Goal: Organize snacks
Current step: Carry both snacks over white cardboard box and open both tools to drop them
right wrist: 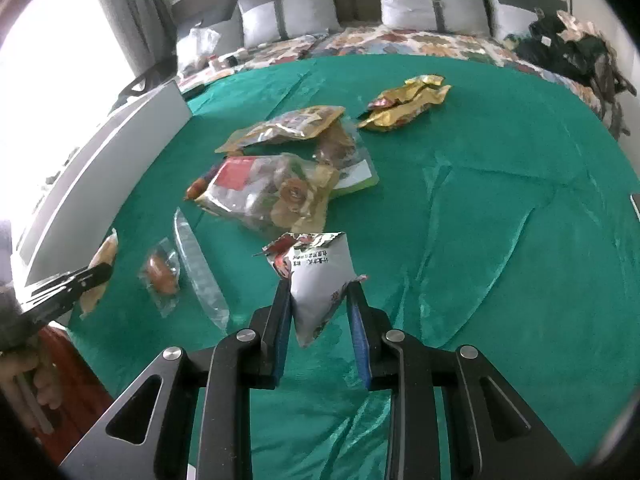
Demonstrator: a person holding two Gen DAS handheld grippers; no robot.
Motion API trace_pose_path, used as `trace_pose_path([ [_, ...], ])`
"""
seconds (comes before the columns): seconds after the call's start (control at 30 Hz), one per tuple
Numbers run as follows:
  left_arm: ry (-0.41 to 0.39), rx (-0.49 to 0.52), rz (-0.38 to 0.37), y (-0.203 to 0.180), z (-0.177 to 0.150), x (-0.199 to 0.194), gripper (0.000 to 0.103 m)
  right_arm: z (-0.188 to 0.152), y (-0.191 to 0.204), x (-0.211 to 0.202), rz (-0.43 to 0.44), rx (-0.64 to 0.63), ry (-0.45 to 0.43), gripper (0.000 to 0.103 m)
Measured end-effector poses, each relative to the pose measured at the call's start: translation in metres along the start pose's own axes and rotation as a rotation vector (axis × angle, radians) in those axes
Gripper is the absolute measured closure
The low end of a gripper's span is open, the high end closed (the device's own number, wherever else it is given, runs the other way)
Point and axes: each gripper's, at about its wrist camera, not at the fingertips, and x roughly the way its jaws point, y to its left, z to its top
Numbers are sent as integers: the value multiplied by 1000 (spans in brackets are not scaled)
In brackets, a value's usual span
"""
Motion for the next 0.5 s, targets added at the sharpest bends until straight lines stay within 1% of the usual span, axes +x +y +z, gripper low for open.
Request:
trace_pose_path([
  [0.07, -8, -61, -70, 7, 3, -9, 86, 3, 9, -3, 7, -17, -1, 75],
  [0.17, -47, -116, -130, 15, 12, -33, 86, 16, 36, -13, 49, -66, -22, 75],
  [0.27, -120, -175, -173, 33, 29, -70, 86, 36, 75, -20, 109, -131, -46, 75],
  [0.3, -151, -192, -172, 43, 36, -84, 86, 47, 95, -23, 140, -159, -57, 75],
  [0.37, -209, -220, -147, 65, 49, -110, 86, 64, 131, -26, 203, -202, -73, 75],
  [0.43, -253, -261, -99, 96, 62, -132, 86, 83, 173, -25, 278, -249, -79, 74],
  [0.5, -263, -290, -39, 126, 72, -141, 86, 98, 214, -22, 352, -285, -77, 74],
])
